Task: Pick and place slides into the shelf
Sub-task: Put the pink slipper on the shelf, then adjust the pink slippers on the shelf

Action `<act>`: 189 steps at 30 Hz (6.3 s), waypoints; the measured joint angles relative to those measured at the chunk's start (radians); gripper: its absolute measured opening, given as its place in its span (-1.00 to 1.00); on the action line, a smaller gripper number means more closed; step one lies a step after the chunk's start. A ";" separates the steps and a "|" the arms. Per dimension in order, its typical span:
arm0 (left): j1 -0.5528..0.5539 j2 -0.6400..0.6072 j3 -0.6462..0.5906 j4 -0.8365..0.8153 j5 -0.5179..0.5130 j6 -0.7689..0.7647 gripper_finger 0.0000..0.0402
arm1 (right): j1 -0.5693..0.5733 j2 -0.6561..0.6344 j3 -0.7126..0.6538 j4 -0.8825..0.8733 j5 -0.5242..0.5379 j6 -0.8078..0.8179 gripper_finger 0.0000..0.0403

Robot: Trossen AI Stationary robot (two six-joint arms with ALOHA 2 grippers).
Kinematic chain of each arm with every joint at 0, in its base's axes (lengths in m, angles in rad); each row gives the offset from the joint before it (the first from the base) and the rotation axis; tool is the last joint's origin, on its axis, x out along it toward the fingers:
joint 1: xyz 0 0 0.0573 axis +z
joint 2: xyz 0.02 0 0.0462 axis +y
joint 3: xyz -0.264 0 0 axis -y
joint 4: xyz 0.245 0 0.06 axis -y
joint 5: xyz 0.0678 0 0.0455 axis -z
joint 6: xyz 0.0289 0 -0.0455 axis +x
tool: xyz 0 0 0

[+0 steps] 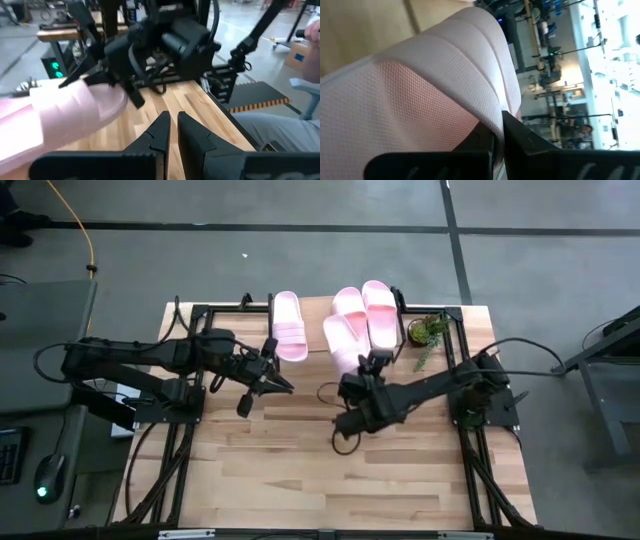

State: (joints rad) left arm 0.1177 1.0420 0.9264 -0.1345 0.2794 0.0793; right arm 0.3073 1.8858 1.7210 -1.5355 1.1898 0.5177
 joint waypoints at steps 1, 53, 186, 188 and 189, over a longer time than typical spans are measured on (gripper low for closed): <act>0.000 -0.005 0.000 0.002 -0.005 0.002 -0.88 | -0.014 0.000 0.000 0.013 0.012 -0.020 -1.00; 0.000 -0.053 0.000 -0.051 -0.011 0.028 -0.88 | -0.315 0.000 0.000 0.728 -0.098 -0.812 -1.00; 0.000 -0.052 0.000 -0.056 -0.011 0.019 -0.88 | -0.692 -0.070 -0.002 0.687 -0.735 -0.811 0.03; 0.000 -0.052 0.000 -0.056 -0.011 0.019 -0.88 | -0.700 -0.065 -0.002 0.686 -0.738 -0.811 0.03; 0.000 -0.052 0.000 -0.056 -0.011 0.019 -0.88 | -0.701 -0.060 -0.002 0.689 -0.741 -0.811 0.03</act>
State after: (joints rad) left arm 0.1177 0.9897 0.9260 -0.1902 0.2687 0.0986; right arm -0.3940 1.8255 1.7187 -0.8468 0.4490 -0.2933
